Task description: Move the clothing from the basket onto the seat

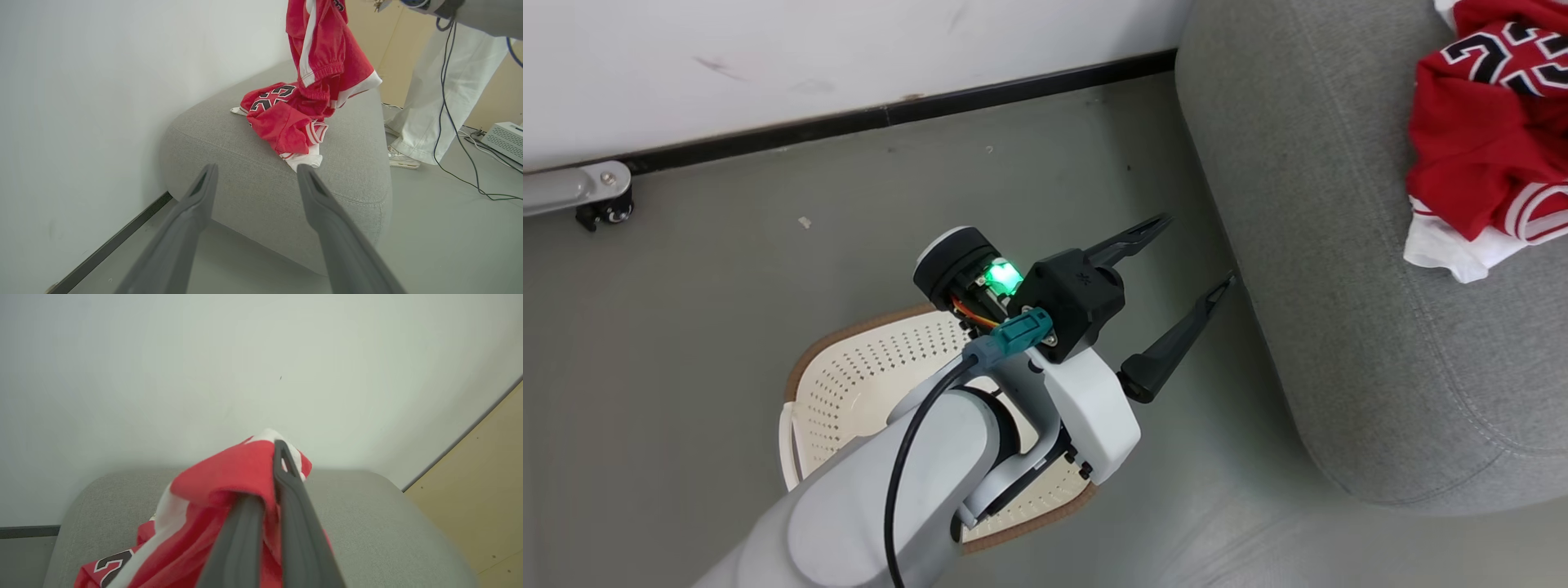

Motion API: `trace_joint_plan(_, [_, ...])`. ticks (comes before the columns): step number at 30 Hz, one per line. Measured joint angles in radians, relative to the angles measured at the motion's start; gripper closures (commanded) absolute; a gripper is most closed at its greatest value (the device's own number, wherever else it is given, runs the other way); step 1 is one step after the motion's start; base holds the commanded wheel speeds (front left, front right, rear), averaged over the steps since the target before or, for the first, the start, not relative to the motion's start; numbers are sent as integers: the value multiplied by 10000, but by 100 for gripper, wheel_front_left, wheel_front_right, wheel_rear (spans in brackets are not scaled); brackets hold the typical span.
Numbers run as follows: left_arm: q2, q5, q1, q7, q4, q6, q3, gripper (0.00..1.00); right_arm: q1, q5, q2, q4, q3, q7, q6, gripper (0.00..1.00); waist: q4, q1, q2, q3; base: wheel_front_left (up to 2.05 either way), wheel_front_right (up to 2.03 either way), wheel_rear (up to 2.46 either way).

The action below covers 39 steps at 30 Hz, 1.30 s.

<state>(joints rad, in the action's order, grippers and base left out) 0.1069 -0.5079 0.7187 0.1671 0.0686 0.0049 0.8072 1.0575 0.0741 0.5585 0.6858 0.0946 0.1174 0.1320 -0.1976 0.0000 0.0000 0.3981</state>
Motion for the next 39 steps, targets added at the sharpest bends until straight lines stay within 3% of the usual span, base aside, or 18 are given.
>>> trace_joint_plan(15, [-107,2,374,169,10,-163,176,0,-492,995,-1012,1446,811,604,0,100,536,0,0,712,0,0,0])
trace_joint_plan(27, [-42,102,589,159,-171,-265,167,0,-668,1231,-1837,2278,836,897,0,100,504,0,0,1048,0,0,0])
trace_joint_plan(30, [-23,100,589,75,-247,-301,140,0,-673,1233,-1881,2332,815,1030,0,66,437,0,0,1025,0,0,0])
trace_joint_plan(32, [-8,100,589,63,-291,-313,127,0,-701,1233,-1885,2391,786,1093,0,53,390,0,0,995,0,0,0])
trace_joint_plan(33, [4,100,588,59,-332,-326,115,0,-710,1231,-1883,2454,782,1106,0,38,366,0,0,976,0,0,0])
trace_joint_plan(34, [21,100,588,29,-374,-343,105,0,-722,1231,-1883,2510,782,1114,0,0,341,0,0,956,0,0,0])
trace_joint_plan(39, [117,67,584,-140,-535,-351,-2,0,-932,1225,-1971,2669,692,1172,0,0,202,0,0,826,0,0,0])
